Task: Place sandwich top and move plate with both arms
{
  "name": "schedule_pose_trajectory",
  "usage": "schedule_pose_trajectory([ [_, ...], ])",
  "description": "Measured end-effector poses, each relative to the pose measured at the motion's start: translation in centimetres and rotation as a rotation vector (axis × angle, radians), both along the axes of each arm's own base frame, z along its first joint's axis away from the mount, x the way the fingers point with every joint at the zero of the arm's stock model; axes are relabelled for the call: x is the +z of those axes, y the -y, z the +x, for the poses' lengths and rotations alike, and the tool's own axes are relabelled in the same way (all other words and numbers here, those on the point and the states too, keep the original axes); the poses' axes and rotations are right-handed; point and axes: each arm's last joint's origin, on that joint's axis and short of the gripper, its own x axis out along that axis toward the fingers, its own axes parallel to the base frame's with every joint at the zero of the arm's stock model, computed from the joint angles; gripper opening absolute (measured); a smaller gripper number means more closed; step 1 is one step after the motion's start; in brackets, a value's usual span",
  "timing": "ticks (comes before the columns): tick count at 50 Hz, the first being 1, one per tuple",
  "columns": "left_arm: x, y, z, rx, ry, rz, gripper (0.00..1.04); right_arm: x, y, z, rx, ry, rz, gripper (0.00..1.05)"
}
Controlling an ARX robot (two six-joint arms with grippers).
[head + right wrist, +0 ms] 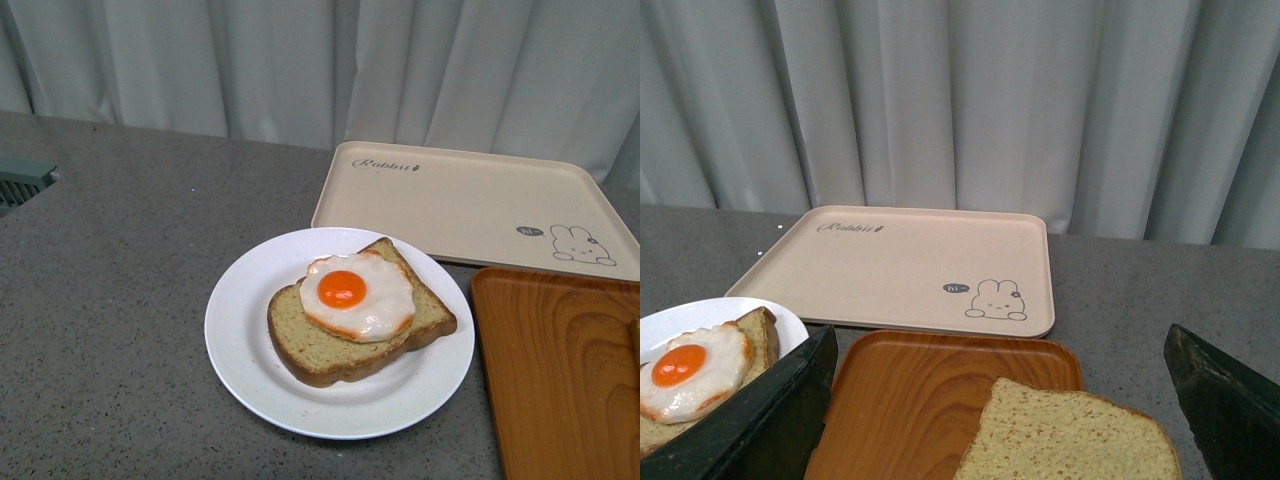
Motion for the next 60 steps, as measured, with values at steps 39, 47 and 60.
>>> schedule_pose_trajectory([
  [39, 0.0, 0.0, 0.0, 0.0, 0.0, 0.0, 0.98, 0.01, 0.0, 0.0, 0.0, 0.0, 0.0, 0.96],
  [47, 0.0, 0.0, 0.0, 0.0, 0.0, 0.0, 0.98, 0.01, 0.0, 0.0, 0.0, 0.0, 0.0, 0.96],
  [60, 0.0, 0.0, 0.0, 0.0, 0.0, 0.0, 0.98, 0.01, 0.0, 0.0, 0.0, 0.0, 0.0, 0.96],
])
